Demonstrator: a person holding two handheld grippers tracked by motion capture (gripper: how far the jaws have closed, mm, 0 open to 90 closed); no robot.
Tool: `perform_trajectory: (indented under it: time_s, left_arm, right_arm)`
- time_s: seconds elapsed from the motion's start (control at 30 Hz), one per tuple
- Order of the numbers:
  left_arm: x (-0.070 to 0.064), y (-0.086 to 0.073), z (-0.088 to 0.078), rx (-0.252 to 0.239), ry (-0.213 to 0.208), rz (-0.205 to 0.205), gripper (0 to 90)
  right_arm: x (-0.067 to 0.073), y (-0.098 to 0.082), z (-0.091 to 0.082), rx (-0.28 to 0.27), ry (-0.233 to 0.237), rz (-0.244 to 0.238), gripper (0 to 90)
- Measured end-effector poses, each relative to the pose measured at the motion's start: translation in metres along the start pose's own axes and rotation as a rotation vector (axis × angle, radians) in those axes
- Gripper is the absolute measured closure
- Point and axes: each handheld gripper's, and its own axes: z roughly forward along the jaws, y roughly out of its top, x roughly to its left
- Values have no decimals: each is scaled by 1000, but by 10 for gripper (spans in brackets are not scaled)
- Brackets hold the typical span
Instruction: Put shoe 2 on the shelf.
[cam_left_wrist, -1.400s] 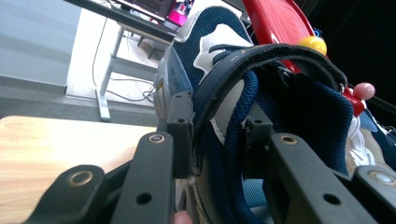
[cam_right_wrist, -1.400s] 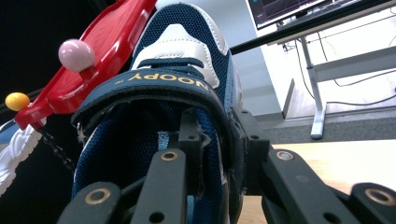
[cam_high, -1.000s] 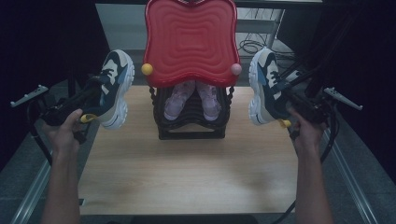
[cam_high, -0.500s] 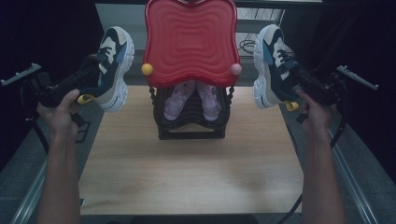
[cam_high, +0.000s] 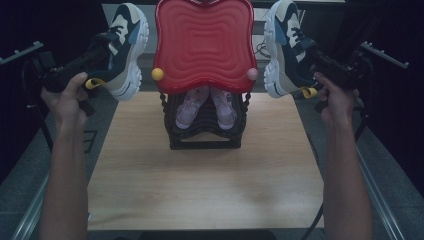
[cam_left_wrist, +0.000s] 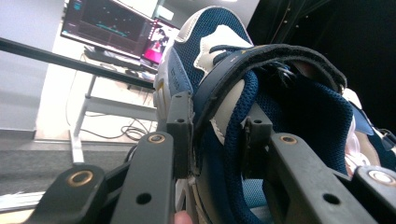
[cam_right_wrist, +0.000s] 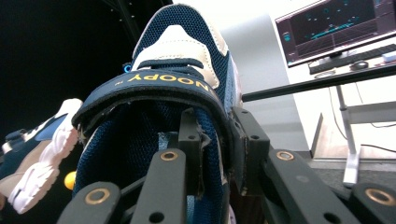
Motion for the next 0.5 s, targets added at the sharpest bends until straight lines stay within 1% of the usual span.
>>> perform_trajectory:
  time_s: [0.13, 0.27, 0.43, 0.5]
  left_arm:
    - [-10, 10, 12, 0, -10, 11, 712]
    - [-20, 18, 25, -4, -24, 17, 712]
    - [-29, 26, 40, 7, -26, 28, 712]
    - [-32, 29, 45, 6, -27, 24, 712]
  right_arm:
    - [9, 11, 9, 6, 22, -1, 757]
    - [19, 21, 22, 16, 47, 1, 757]
    - [35, 34, 39, 37, 60, -23, 757]
    - [40, 37, 46, 45, 64, -30, 757]
